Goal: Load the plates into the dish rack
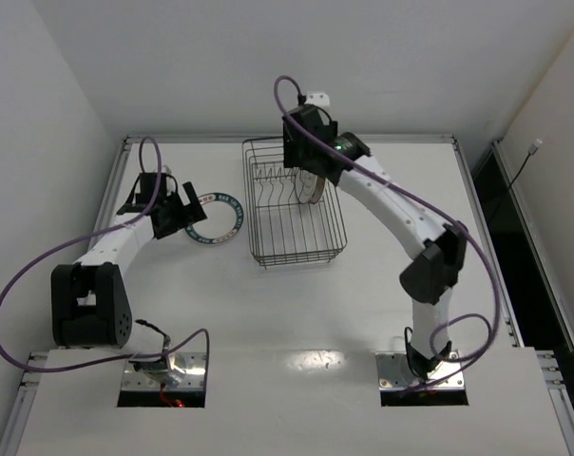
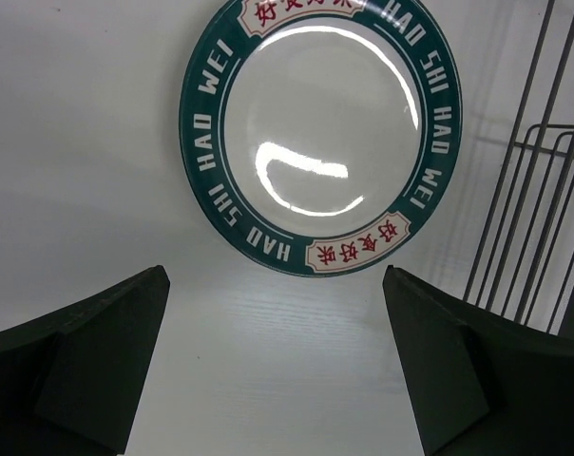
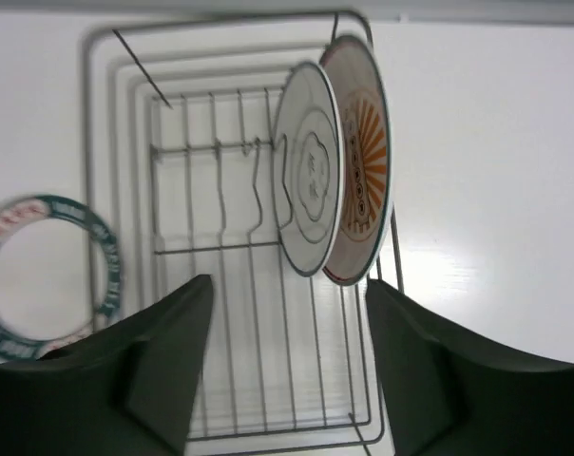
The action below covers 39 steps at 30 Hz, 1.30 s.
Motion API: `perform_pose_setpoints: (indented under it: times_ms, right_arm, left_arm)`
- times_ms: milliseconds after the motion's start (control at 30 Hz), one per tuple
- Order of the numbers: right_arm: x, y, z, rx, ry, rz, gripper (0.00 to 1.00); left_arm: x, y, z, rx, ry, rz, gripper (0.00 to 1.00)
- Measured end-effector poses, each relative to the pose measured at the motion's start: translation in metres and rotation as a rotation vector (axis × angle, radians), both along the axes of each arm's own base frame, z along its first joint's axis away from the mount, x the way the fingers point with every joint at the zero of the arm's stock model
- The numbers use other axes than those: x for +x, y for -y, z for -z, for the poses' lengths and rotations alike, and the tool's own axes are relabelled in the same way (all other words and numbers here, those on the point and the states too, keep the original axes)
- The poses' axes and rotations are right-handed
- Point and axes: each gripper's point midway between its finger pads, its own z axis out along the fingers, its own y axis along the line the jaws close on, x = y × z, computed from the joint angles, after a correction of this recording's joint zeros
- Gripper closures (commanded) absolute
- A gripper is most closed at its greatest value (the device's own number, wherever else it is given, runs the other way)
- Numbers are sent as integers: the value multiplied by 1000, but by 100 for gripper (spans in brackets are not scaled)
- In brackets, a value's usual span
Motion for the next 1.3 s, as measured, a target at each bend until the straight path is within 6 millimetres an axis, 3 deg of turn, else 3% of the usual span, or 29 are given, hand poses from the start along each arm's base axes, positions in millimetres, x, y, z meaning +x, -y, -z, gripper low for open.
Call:
perform_pose_setpoints:
  times_ms: [67,233,333,400,500,633,700,800,867,967,1033,1167,1300]
  right_arm:
    - [-13,6,-39,64,62,-21,26]
    - [-47,25,-132,223,240,-55,24]
    - [-61,32,-170,293,319,-70,24]
    - [-65,34,-182,320,348,-77,24]
    - [-67,32,-177,330,343,-90,24]
    - [-65,32,-154,302,302,-87,24]
    - [-64,33,-145,291,287,-85,24]
    - [-61,34,-138,287,282,-78,24]
    - [-59,36,-134,285,275,-76,24]
    - [-57,38,-133,292,276,-73,25]
    - [-55,40,-134,298,281,-72,25]
    - [-60,44,-138,313,288,-75,25]
    - [-62,48,-146,334,308,-73,26]
  left_arm:
    - [0,-3,2,0,-6,-8,6]
    - [2,-10,16,-20,-43,-23,9]
    - [2,-7,31,-51,-81,-9,19]
    - [2,-5,42,-79,-108,1,22]
    - [1,-5,58,-133,-149,8,24]
    - [-1,-6,79,-205,-202,7,27]
    - [7,-8,77,-249,-187,10,30]
    - [14,-7,77,-337,-177,22,39]
    - [17,-6,78,-388,-171,31,54]
    - [17,-2,82,-440,-173,49,67]
    - [15,2,84,-462,-179,62,71]
    - [11,9,87,-495,-189,87,88]
    - [11,10,81,-507,-169,100,95]
